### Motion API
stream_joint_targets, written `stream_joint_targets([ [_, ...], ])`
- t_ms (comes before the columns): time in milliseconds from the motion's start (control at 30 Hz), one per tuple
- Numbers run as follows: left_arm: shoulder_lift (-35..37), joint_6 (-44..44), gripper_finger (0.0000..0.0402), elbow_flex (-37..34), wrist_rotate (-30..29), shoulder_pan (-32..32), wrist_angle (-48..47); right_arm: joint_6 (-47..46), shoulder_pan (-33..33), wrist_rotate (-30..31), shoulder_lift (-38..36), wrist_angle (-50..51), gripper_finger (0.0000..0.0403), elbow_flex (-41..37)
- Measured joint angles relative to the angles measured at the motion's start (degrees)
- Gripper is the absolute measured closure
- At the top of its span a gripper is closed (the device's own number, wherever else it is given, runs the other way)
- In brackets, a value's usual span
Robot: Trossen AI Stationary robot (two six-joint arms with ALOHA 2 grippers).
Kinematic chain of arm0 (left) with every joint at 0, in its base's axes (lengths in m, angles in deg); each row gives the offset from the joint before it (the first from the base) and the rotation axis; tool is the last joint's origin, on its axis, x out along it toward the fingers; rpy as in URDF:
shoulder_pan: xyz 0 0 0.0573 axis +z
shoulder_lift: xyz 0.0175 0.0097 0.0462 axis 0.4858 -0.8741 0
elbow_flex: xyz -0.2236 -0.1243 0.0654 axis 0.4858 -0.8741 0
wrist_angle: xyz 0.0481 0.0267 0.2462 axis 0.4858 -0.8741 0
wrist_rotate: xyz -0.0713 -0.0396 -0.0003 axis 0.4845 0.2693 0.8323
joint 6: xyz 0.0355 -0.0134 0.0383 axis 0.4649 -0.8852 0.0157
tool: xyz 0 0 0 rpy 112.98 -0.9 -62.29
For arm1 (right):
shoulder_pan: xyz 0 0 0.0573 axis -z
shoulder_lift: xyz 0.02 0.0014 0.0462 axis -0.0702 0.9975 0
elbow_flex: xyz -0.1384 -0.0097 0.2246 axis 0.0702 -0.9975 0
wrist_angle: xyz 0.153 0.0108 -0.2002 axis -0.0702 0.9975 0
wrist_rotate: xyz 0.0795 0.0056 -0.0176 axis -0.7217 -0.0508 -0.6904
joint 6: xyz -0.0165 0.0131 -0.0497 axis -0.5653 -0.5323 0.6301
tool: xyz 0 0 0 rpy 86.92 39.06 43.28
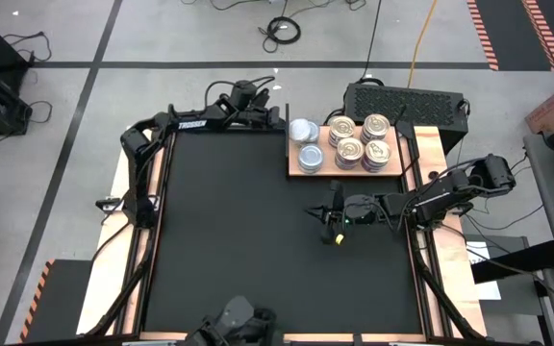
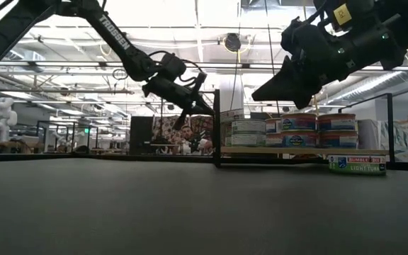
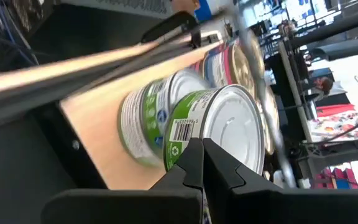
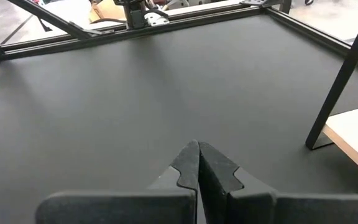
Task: Stack canned seafood by type on shelf
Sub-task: Stack the green tuna can on top of the other green tuna can on the shelf
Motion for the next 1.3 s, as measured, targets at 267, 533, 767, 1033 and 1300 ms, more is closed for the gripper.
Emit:
stream_joint_targets([
  [267,0.04,-0.04,0.0402,2.37,-2.19,-0.31,0.07,0.48,0.96,-0.01,0.0,-0.02,0.0403,0.0],
  [533,-0.61,-0.15,0.0402,2.39,-6.11,-0.95,1.01,0.48,1.14,-0.02,0.0,-0.07,0.0403,0.0],
  [767,-3.21,-4.32,0.0402,2.39,-5.66,-2.14,5.75,0.35,1.14,-0.11,0.0,-0.13,0.0403,0.02],
  [1033,-3.95,-6.08,0.0401,2.3,-6.53,-2.51,9.92,0.36,1.14,-1.49,0.0,-0.14,0.0403,0.02],
  [1300,-4.07,-6.11,0.0401,2.83,-7.84,-2.8,9.99,0.48,1.14,-1.48,0.0,-0.13,0.0403,0.02],
])
